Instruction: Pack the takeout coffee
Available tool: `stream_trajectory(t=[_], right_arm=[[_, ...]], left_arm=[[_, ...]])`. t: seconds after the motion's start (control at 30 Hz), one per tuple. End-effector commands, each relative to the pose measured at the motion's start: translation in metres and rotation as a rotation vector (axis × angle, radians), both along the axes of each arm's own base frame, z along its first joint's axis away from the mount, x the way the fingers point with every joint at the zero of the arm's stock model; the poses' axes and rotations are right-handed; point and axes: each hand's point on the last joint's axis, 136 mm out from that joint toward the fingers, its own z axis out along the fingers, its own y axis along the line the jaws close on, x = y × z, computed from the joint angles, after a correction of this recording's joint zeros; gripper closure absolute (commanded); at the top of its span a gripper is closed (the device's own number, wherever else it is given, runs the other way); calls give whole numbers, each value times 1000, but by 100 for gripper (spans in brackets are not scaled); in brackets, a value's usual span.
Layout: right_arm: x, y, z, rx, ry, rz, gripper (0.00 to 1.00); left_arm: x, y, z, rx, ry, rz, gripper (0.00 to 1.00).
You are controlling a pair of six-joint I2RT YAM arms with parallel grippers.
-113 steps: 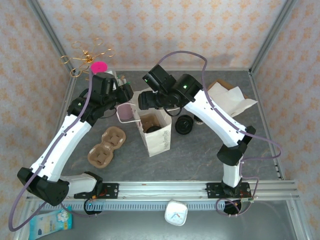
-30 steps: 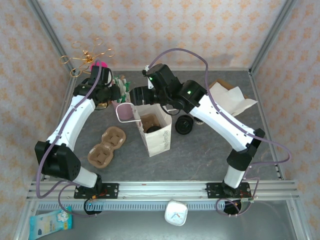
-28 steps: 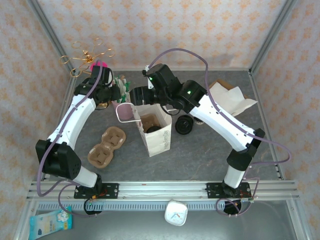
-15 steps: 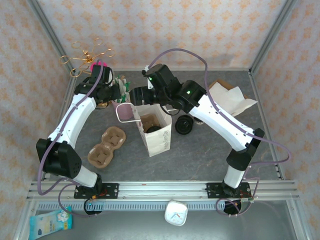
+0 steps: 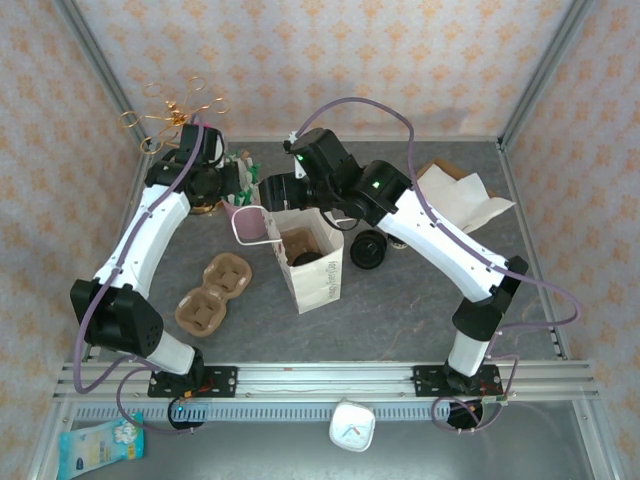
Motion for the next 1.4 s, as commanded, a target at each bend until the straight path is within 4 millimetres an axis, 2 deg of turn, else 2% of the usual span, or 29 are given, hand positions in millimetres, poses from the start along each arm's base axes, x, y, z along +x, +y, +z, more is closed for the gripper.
stream_trajectory(t=[0.0, 0.23, 0.5, 0.63, 0.9, 1.03, 1.23, 1.37], right_arm=[[7, -5, 11, 5, -34, -19, 20], [7, -9, 30, 49, -56, -32, 20], [6, -16, 39, 58, -75, -49, 19], [6, -18, 42, 61, -77, -51, 19], [12, -29, 53, 83, -96, -83, 18], [19, -46, 62, 104, -100, -130, 17], [33, -84, 67, 153, -82, -218, 17], [41, -115, 59, 160, -65, -292, 16]], left_arm=[[-5, 2, 32, 23, -51, 2, 99], [-9, 1, 74, -11, -136, 15, 98], [-18, -9, 117, -113, -205, 14, 98], [-31, -11, 138, -169, -231, 29, 99], [-66, -15, 202, -267, -366, 17, 100], [-86, -27, 227, -368, -410, -18, 100], [-113, -46, 268, -494, -456, -89, 100], [-129, -62, 272, -579, -434, -119, 100]])
